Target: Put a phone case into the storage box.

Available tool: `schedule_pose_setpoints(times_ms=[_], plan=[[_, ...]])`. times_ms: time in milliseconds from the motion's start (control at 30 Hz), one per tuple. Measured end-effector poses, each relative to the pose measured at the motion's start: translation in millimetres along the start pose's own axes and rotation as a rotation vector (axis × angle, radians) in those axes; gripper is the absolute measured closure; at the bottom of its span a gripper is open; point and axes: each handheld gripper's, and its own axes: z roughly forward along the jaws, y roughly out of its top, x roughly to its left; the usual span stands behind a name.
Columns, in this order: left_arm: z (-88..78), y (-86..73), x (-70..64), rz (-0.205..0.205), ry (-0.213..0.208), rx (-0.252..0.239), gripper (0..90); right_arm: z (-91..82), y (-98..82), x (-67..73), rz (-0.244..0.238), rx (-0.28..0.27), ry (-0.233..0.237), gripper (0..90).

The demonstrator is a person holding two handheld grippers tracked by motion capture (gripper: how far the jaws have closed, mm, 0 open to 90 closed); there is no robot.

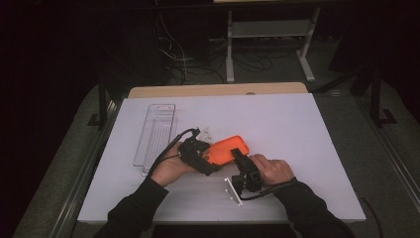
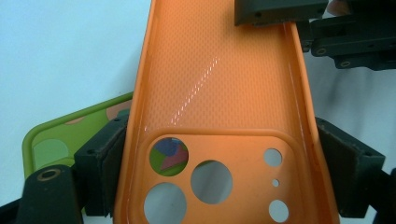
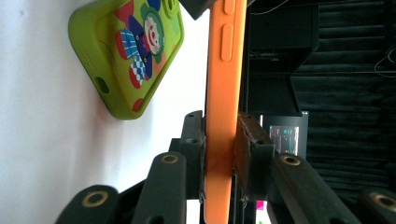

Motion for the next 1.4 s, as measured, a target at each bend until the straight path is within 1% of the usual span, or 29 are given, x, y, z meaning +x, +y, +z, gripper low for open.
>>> schedule_pose_setpoints(times_ms=[133,267,367,400,500,533,567,600,700,733,800,833,867,900,933,1000,1067,1133,1233,1300,1333,1367,1400], plan=[[0.1,-0.1,0.1,0.002,0.000,0.000,15.8,0.4,0.2,0.8,-0.008,-0.009,-0.007,77.3],[0.3,0.0,-0.3,0.003,0.003,0.001,15.7,0.1,0.3,0.6,-0.010,-0.009,-0.002,77.7],[0.8,-0.4,-0.2,-0.002,-0.009,0.003,15.5,-0.7,0.6,-0.1,-0.008,-0.005,0.004,77.8],[0.5,-0.5,0.1,0.002,-0.008,0.005,15.4,-1.5,1.1,-0.1,-0.006,0.001,0.014,77.9],[0.1,-0.4,0.4,0.007,-0.009,0.007,14.7,-1.8,1.4,-0.3,-0.008,-0.004,0.012,78.0],[0.2,-1.0,0.1,-0.004,-0.009,-0.014,14.4,-2.0,1.4,-0.4,-0.006,-0.006,0.013,78.1],[-0.6,-1.1,0.5,-0.007,-0.011,-0.016,14.1,-2.3,1.4,-0.3,0.002,-0.005,0.013,78.2],[-1.2,-1.1,1.1,-0.007,-0.019,-0.020,13.3,-2.2,1.3,-1.1,0.006,-0.006,0.013,78.2],[-2.5,-1.0,1.6,-0.009,-0.021,-0.027,8.7,-2.7,0.6,-2.2,0.005,-0.001,0.012,78.2],[-3.4,-1.5,2.6,-0.019,-0.028,-0.043,6.1,-2.2,-0.6,-3.0,0.002,0.003,0.016,78.2],[-5.2,-2.6,4.5,-0.025,-0.030,-0.048,2.1,-1.6,-1.5,-3.0,0.004,0.008,0.015,78.2],[-5.2,-2.6,4.5,-0.025,-0.030,-0.048,1.9,-1.6,-1.5,-3.0,0.004,0.008,0.015,78.2],[-6.4,-4.0,5.7,-0.039,-0.040,-0.059,1.2,-1.1,-2.4,-3.7,0.004,0.011,0.017,78.1],[-6.4,-4.0,5.7,-0.039,-0.040,-0.059,0.0,-1.0,-3.0,-4.0,0.004,0.014,0.017,78.2],[-7.9,-4.7,7.3,-0.026,-0.037,-0.049,0.0,-1.0,-3.6,-4.5,0.007,0.017,0.019,78.2],[-10.4,-6.4,8.9,-0.034,-0.040,-0.052,0.0,-0.8,-5.2,-5.9,0.018,0.020,0.017,78.2],[-11.3,-7.2,10.3,-0.031,-0.042,-0.054,0.0,-0.8,-5.8,-6.4,0.022,0.024,0.018,78.1],[-13.7,-9.4,12.4,-0.037,-0.041,-0.054,0.0,-0.6,-9.1,-9.0,0.042,0.032,0.015,78.1],[-14.2,-10.9,13.2,-0.049,-0.042,-0.056,0.0,0.1,-11.8,-11.0,0.044,0.036,0.017,78.1],[-14.8,-12.2,14.8,-0.052,-0.041,-0.051,0.0,-0.2,-13.4,-13.7,0.072,0.041,0.027,78.1],[-15.1,-12.8,15.1,-0.052,-0.042,-0.047,0.0,-0.2,-13.4,-13.7,0.072,0.041,0.027,78.1],[-15.1,-13.2,15.3,-0.051,-0.039,-0.044,0.0,-0.6,-15.4,-14.8,0.107,0.055,0.045,78.1],[-14.7,-13.6,15.4,-0.050,-0.036,-0.044,0.0,-0.4,-16.6,-16.5,0.110,0.054,0.046,78.1]])
